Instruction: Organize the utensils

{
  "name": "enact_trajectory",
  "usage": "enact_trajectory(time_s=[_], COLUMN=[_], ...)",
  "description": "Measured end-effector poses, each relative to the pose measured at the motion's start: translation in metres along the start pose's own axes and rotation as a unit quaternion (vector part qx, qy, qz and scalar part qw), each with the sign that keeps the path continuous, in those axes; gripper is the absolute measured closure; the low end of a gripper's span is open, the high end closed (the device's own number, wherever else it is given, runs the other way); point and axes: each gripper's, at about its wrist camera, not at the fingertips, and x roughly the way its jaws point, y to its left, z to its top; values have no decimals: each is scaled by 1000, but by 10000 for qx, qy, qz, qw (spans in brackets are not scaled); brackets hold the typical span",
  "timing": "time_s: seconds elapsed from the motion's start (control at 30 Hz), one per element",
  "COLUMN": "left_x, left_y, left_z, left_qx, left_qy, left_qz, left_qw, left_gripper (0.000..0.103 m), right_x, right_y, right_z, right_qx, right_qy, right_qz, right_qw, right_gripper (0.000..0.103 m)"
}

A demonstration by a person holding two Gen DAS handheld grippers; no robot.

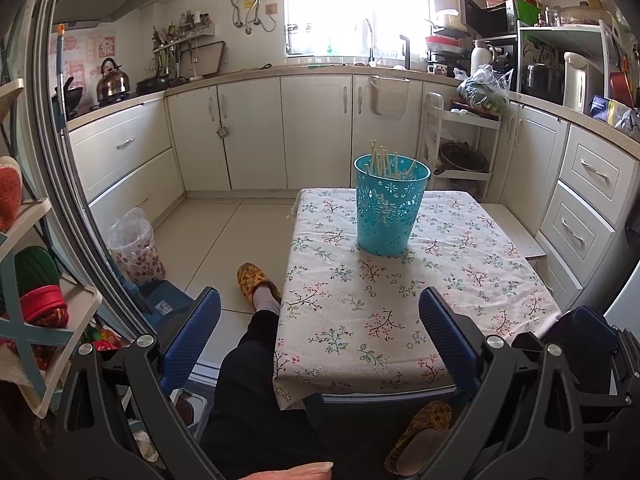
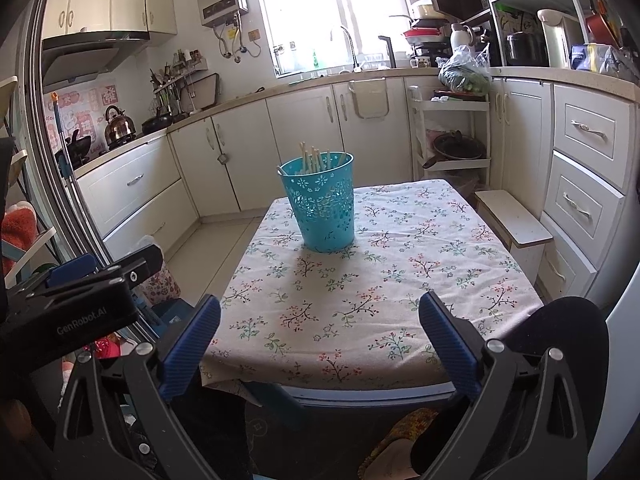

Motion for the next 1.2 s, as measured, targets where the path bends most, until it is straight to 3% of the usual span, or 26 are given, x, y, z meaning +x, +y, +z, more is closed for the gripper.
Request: enact_trajectory(time_s=[1.2], left_x=[-3], left_y=[0], left_z=[2], left_qx=[5], left_qy=[8], left_qz=[-40], left_qw=[10000], left_gripper=[8], right_x=[2], right_y=[-4], right_z=[-1], right_qx=[54], right_qy=[34], right_qz=[16], right_qw=[10000], right_gripper=[8])
